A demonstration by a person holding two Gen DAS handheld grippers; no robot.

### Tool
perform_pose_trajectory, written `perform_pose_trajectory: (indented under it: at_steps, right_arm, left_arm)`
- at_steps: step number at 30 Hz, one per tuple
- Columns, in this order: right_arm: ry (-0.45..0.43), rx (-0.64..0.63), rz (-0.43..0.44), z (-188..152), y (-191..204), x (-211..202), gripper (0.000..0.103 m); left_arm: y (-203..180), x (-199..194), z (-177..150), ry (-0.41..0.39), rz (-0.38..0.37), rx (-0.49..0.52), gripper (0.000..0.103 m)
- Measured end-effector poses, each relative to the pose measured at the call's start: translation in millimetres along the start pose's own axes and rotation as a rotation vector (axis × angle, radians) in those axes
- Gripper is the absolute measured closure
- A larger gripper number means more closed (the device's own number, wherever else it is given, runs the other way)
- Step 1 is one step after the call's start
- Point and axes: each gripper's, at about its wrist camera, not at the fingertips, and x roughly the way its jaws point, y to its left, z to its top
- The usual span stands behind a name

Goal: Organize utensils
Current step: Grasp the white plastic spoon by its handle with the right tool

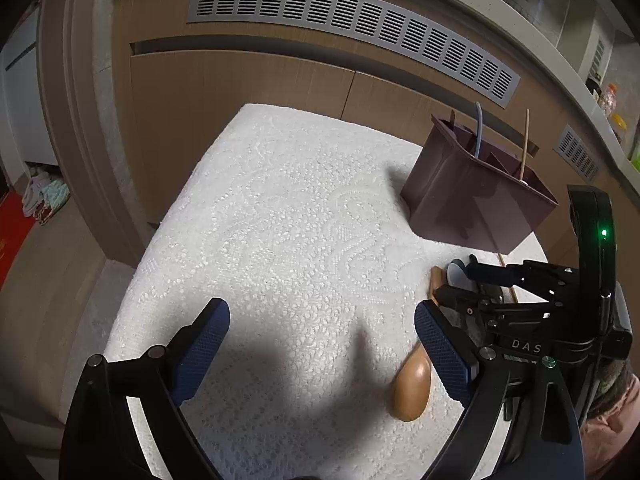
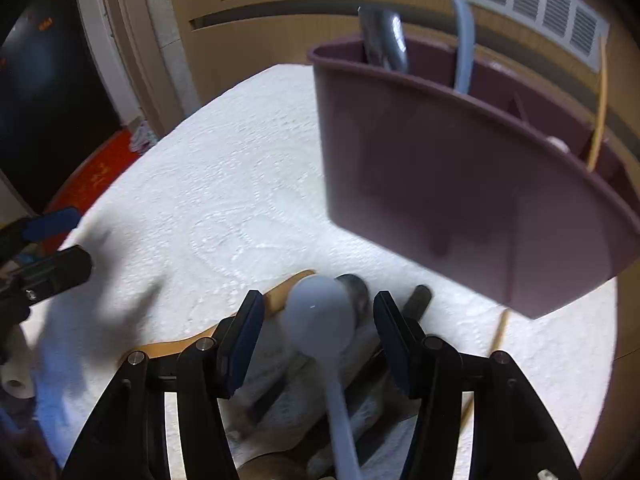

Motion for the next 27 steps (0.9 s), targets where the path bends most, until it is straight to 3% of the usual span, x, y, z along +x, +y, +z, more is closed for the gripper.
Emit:
perform_pose_trajectory:
  at_steps: [3, 5, 7, 13, 21, 25, 27]
  right_arm:
    - [0.006, 0.019, 0.024, -3, -1, 1, 0.049]
    - [0.016, 0.040, 0.049, -5, -4, 0, 0.055]
    - [0.028, 0.047, 0.049, -6, -7, -1, 0.071]
    - [-0.019, 0.070, 0.002, -21, -11, -34, 0.071]
    - [-0.131, 0.198, -0.127, -59, -37, -95, 0.071]
    - [-0.156, 0.253, -0.209, -78, -46, -104, 0.071]
    - [-0.155, 0.272, -0.207, -88, -59, -111, 0.071]
  left_arm:
    - [-4, 1, -1, 0.004, -0.020, 0.000, 0.009]
    - [-8, 0, -1, 0.004, -0.027, 0.010, 0.007]
    - [-12, 0, -1, 0.003, -0.039, 0.016, 0.004]
    - [-25, 5, -4, 0.022, -0.069, 0.036, 0.003]
    - [-65, 20, -10, 0.066, -0.129, 0.172, 0.003]
    - [-79, 25, -20, 0.105, -0.151, 0.218, 0.000]
    - [-81, 25, -27, 0.114, -0.150, 0.230, 0.000]
